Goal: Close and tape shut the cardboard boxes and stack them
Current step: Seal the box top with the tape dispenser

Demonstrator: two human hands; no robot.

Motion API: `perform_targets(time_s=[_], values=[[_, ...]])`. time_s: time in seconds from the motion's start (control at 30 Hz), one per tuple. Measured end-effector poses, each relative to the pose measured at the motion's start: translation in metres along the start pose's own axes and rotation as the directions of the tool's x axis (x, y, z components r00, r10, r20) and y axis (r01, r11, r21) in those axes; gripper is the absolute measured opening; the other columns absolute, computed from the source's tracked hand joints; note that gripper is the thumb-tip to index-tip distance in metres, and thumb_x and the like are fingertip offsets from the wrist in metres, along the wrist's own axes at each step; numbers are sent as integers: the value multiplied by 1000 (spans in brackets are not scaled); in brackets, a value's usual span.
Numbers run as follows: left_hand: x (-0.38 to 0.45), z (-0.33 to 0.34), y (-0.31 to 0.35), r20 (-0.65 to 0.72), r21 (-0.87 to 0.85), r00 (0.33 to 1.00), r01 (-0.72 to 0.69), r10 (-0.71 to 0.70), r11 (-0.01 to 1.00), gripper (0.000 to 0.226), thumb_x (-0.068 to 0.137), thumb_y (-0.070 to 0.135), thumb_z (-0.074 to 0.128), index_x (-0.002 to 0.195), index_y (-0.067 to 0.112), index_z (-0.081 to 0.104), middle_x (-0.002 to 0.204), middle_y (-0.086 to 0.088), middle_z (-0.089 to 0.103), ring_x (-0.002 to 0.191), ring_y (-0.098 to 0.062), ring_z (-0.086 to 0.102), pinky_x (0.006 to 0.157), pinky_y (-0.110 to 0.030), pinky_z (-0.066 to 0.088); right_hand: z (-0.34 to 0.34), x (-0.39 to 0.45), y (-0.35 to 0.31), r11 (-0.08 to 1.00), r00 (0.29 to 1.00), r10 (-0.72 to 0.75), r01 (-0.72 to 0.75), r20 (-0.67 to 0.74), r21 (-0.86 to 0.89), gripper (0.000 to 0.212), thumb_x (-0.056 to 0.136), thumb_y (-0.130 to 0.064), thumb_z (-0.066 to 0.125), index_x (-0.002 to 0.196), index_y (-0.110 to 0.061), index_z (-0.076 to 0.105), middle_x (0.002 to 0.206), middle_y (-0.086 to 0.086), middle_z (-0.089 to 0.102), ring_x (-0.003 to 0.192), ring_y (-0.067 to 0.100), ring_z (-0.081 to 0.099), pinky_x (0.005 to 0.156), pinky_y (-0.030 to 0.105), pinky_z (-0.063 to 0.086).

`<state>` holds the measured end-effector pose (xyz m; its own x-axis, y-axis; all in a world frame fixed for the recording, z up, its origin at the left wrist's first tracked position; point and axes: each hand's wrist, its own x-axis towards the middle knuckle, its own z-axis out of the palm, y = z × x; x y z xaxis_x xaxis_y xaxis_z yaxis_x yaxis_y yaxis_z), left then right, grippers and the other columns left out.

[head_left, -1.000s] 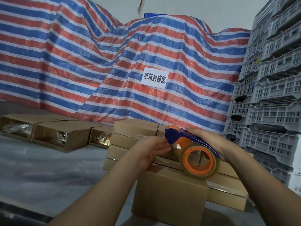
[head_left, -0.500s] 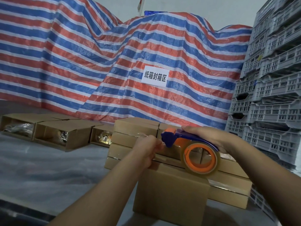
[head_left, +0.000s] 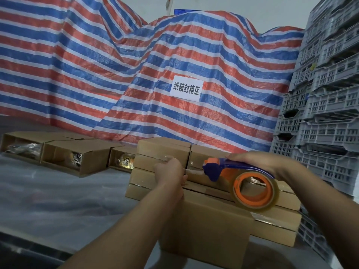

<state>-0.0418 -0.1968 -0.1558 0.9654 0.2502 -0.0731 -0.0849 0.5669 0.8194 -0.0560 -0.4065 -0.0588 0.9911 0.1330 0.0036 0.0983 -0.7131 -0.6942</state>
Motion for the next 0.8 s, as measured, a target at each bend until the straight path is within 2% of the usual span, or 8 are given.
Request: perform_targets(time_s=[0.07,0.1,0.17,0.2,0.33,0.57,0.7,0.8], values=[[1,-7,7,25,111,998,-63,60,992,27,93,2,45,119,8,50,101,-14,60,83,-23,63,69,-35,59,4,-1,-8,988,999,-29,32,22,-151,39,100,-50,49,113,-16,62,72,-1,70,57,8,64,60,21,50],[3,-13,11,55,274,986,-164,155,948,23,92,3,47,112,14,50,100,-12,59,83,-23,62,73,-41,60,6,-1,-13,979,999,-29,36,37,-201,37,102,-51,46,110,-19,62,69,-4,70,57,6,63,60,19,50],[7,-27,15,113,556,941,-325,318,765,19,86,7,52,99,20,48,95,-8,58,84,-24,60,76,-48,59,10,3,-21,961,999,-8,22,53,-275,40,101,-54,44,107,-19,61,67,-6,69,56,5,63,59,18,50],[8,-32,15,126,614,929,-348,347,708,20,85,6,54,98,19,48,94,-6,56,84,-24,60,73,-47,60,12,6,-25,952,998,14,5,60,-305,43,100,-56,44,108,-18,61,66,-6,69,55,5,63,57,17,49],[8,-47,9,142,587,957,-287,253,757,23,86,0,54,102,15,48,101,-7,52,87,-24,58,59,-37,60,23,20,-38,901,995,80,-44,66,-432,47,96,-62,48,106,-17,60,62,-9,69,53,3,63,51,13,48],[15,-55,-5,141,532,958,-286,250,797,22,87,-1,52,102,14,47,97,-8,52,83,-23,58,41,-23,49,28,30,-40,866,995,89,-54,47,-497,44,96,-64,47,107,-23,59,62,-13,70,56,0,65,53,12,47],[18,-58,-9,134,490,974,-226,184,842,22,89,-2,51,101,15,47,102,-10,53,88,-24,58,53,-33,56,30,31,-42,849,995,83,-43,52,-526,43,97,-64,45,110,-26,60,63,-14,69,56,-1,64,52,13,45],[19,-61,-18,147,521,980,-193,135,831,23,91,1,54,106,17,47,104,-8,53,88,-20,56,47,-25,48,30,33,-42,858,995,93,-60,38,-511,45,96,-65,47,111,-25,61,66,-13,70,57,0,64,54,14,45]])
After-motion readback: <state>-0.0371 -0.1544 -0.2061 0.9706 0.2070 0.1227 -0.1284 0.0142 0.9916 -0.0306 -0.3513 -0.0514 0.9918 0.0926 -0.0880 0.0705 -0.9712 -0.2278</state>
